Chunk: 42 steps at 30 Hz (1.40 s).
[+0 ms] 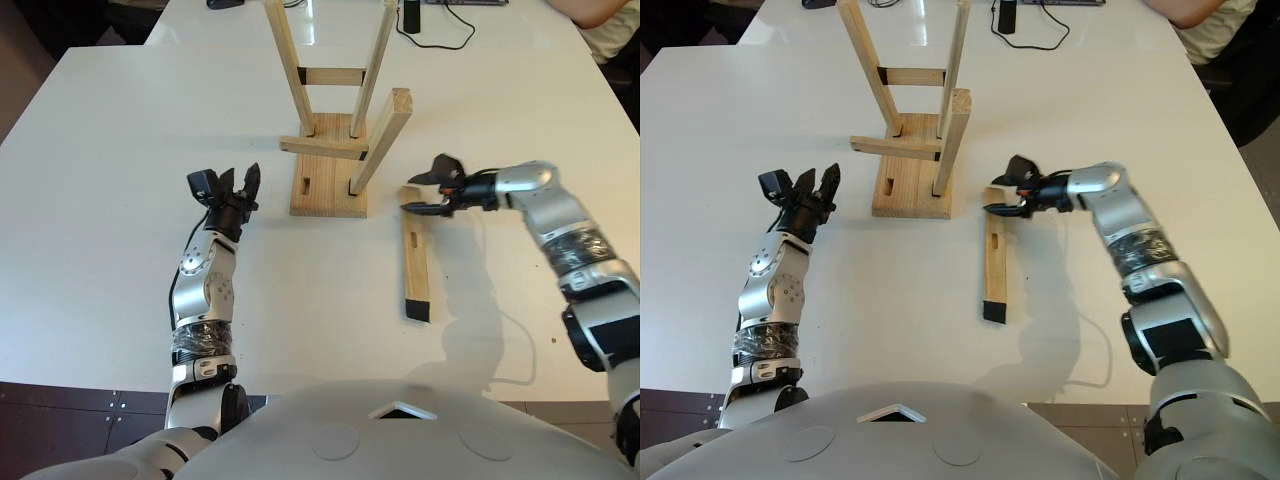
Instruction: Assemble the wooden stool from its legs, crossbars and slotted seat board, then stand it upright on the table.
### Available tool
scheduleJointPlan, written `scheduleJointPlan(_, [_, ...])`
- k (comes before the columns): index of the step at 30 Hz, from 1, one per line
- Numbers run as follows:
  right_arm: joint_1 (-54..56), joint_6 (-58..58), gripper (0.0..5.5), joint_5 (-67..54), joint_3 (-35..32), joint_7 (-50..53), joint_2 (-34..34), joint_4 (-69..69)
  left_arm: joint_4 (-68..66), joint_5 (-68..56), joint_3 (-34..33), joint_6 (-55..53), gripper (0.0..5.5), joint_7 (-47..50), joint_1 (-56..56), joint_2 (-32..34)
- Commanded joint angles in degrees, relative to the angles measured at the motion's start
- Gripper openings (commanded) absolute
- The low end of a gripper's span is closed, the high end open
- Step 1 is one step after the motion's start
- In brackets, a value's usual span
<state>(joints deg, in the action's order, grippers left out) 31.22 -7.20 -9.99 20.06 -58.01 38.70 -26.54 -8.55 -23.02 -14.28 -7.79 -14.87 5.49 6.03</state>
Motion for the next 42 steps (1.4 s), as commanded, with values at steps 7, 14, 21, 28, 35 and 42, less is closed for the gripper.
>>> scheduleJointPlan(7, [-26.23,-21.99,3.36,-11.14,-13.06,3.1,8.85,51.02,3.02,-1.57,-7.4,-0.7,2.94,5.8,-2.88,0.77])
scheduleJointPlan(14, [-33.76,-10.9,3.36,-3.95,-9.73,-4.95,16.06,49.57,3.47,-1.91,-7.36,-2.03,2.94,6.62,-1.94,0.51])
scheduleJointPlan(21, [-32.04,-0.02,3.36,2.36,-8.09,-9.82,17.68,34.97,1.52,-1.64,-6.67,-2.44,2.94,5.66,-0.43,1.03])
scheduleJointPlan(28, [-15.56,1.34,3.36,13.13,-7.27,5.81,7.05,13.6,-0.11,-1.51,-6.05,-1.41,2.94,5.51,0.29,0.65])
scheduleJointPlan(35, [-19.17,-8.5,3.36,6.52,-10.62,3.99,4.59,19.54,-0.38,-1.33,-6.09,-0.64,2.94,5.79,-0.65,0.06])
scheduleJointPlan(42, [-23.05,-33.88,3.36,-5.14,-20.53,11.64,-1.15,26.72,1.21,-1.35,-5.79,0.22,2.94,6.68,-3.68,-1.87])
